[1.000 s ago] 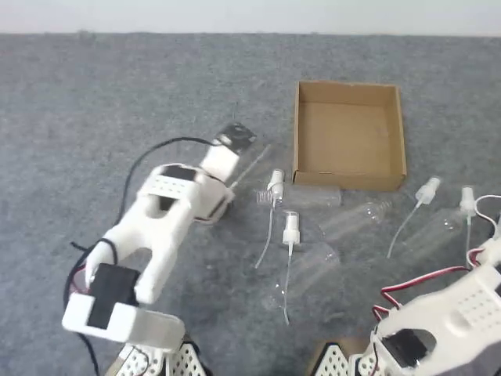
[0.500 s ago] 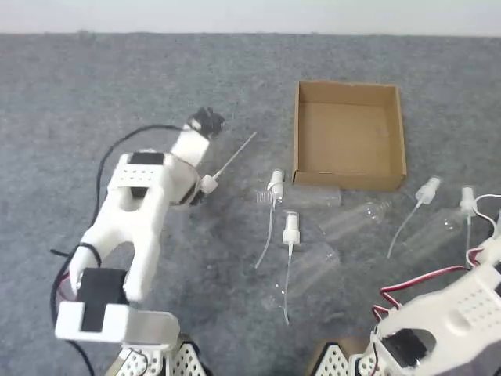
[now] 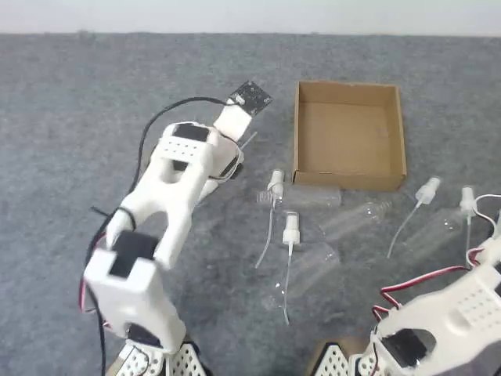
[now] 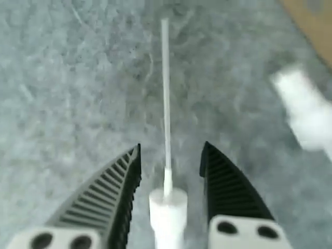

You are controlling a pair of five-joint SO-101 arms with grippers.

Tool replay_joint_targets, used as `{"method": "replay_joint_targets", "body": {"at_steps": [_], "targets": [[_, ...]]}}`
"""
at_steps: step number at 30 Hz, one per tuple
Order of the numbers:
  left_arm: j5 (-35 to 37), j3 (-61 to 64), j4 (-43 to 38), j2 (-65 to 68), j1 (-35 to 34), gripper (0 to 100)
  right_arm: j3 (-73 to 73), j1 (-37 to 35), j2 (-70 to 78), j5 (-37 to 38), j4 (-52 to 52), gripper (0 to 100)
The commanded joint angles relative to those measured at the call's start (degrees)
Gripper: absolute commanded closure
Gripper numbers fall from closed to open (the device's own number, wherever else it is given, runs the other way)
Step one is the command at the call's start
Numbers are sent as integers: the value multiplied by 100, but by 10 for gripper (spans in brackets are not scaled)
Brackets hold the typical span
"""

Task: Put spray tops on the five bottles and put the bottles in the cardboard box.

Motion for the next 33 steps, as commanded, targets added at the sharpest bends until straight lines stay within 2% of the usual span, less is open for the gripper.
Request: {"method": "replay_joint_targets", "body": {"at_steps": [1,5,17,22,28,33], "targets": [[132,-796,-360,695,-237,827,-343,-48,-101,-18,48,857],[132,-1349,-316,1125,-897,828,-343,-48,-101,-18,48,857],[-185,-1385,352,1143,-2189,862,-334,-40,-92,-18,57,857],[-492,-1385,941,1143,-2541,866,-325,-40,-92,-18,101,857],[-510,-1385,1468,1143,-2892,867,-325,-66,-92,-18,233,857],[-132,-1244,1978,1143,-3130,882,-325,-66,-92,-18,233,857]]}}
